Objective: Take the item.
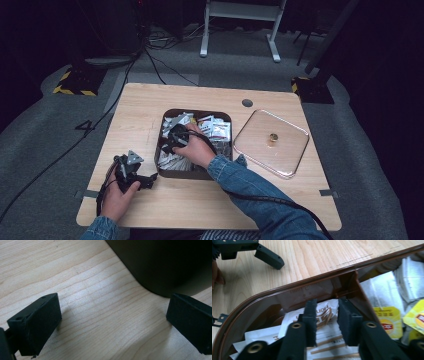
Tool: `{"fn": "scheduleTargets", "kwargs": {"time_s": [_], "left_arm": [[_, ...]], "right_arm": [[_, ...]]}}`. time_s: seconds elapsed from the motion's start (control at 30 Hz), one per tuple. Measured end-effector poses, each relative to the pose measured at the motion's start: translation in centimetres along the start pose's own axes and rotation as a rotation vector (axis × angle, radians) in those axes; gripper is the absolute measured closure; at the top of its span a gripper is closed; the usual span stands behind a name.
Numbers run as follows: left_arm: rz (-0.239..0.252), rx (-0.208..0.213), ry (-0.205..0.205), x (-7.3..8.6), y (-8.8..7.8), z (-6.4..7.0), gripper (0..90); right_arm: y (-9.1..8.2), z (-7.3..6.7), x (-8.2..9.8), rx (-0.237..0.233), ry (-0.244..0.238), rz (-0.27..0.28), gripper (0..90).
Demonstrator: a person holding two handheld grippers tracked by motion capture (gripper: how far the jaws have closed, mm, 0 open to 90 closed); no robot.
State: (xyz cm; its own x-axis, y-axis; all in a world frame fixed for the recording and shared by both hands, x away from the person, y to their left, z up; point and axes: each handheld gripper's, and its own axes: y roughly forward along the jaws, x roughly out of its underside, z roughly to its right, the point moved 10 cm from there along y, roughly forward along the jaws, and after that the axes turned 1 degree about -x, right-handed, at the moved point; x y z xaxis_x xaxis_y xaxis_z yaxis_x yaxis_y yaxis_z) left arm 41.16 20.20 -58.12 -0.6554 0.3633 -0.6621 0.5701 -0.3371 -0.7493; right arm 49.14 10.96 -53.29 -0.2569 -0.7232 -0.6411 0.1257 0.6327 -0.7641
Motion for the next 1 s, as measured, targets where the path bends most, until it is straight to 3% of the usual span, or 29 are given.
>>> {"fn": "scheduleTargets", "kwargs": {"time_s": [0.23, 0.47, 1.0], "left_arm": [[0.001, -0.004, -0.004, -0.2, 0.1, 0.0, 0.0], [0.0, -0.004, -0.003, -0.2, 0.1, 0.0, 0.0], [0.0, -0.004, -0.003, -0.2, 0.1, 0.0, 0.0]], "right_arm": [[-0.2, -0.5, 0.0, 0.019, 0.004, -0.021, 88.7], [-1.3, -0.5, -0.6, 0.017, 0.033, 0.026, 89.8], [-5.8, -0.9, -1.8, 0.031, 0.025, 0.115, 89.8]]}}
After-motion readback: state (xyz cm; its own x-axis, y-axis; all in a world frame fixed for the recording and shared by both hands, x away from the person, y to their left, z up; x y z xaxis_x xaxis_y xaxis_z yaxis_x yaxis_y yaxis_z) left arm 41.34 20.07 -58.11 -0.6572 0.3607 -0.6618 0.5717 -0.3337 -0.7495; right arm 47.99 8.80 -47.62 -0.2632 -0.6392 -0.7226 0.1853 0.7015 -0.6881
